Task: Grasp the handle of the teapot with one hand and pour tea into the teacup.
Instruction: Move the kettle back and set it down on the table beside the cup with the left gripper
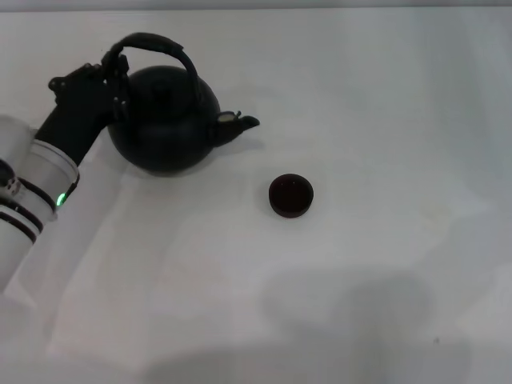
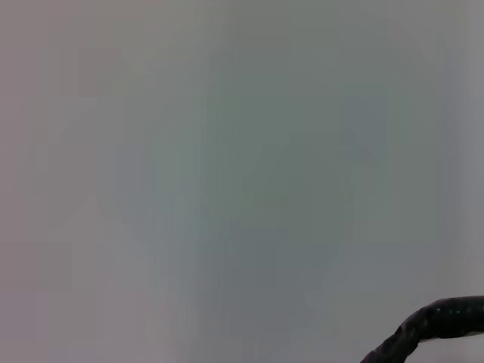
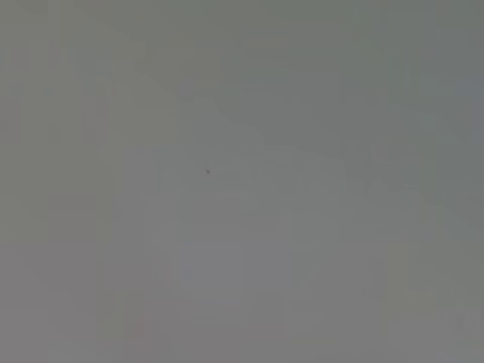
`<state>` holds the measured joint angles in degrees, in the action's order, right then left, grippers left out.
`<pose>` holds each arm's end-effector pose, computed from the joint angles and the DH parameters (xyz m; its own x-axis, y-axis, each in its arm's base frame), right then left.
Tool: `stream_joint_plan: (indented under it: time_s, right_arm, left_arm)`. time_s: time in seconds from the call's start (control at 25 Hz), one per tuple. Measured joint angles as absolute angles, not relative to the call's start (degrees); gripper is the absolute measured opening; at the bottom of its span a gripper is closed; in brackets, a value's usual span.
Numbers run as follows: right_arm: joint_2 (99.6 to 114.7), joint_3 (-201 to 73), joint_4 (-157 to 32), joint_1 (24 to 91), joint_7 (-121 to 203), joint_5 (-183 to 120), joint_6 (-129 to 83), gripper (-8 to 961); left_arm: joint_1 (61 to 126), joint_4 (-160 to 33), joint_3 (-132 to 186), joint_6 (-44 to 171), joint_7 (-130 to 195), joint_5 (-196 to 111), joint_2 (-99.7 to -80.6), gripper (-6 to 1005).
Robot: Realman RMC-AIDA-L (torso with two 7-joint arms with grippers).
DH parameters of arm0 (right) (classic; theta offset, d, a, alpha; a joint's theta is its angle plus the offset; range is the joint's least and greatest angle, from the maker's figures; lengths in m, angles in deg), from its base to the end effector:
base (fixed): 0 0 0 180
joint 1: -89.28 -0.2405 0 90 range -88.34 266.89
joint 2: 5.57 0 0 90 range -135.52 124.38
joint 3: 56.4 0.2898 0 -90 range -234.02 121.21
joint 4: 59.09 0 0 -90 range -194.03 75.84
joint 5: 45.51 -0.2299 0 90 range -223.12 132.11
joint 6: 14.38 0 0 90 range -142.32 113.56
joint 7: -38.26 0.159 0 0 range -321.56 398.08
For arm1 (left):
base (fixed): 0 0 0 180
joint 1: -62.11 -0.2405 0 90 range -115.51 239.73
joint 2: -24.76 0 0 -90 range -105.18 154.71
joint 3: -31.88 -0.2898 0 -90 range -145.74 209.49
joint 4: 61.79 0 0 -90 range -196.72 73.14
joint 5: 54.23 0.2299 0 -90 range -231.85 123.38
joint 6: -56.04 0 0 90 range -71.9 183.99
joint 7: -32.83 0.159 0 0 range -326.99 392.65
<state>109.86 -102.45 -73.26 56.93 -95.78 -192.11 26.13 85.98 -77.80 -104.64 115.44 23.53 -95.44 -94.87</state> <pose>0.4059 0.4482 0.0483 0.3883 -0.0974 -0.9164 -0.9108 0.1104 -0.3977 -0.3348 0.3587 -0.0990 0.7168 0.0619 0.6945 0.6662 -0.3548 -0.6559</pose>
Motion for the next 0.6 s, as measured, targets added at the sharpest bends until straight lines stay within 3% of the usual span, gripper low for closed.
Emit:
stream_joint_plan:
  time_s: [0.48, 0.6]
  right_arm:
    - [109.92, -102.46, -73.22, 56.7, -95.77, -192.11, 26.13, 841]
    - [109.92, -102.45, -73.22, 56.67, -95.77, -192.11, 26.13, 841]
  left_arm:
    - [85.98, -77.88, -105.4, 114.59, 23.88, -95.49, -94.82, 97]
    - [85.64, -78.24, -105.41, 114.71, 23.87, -95.51, -94.86, 188]
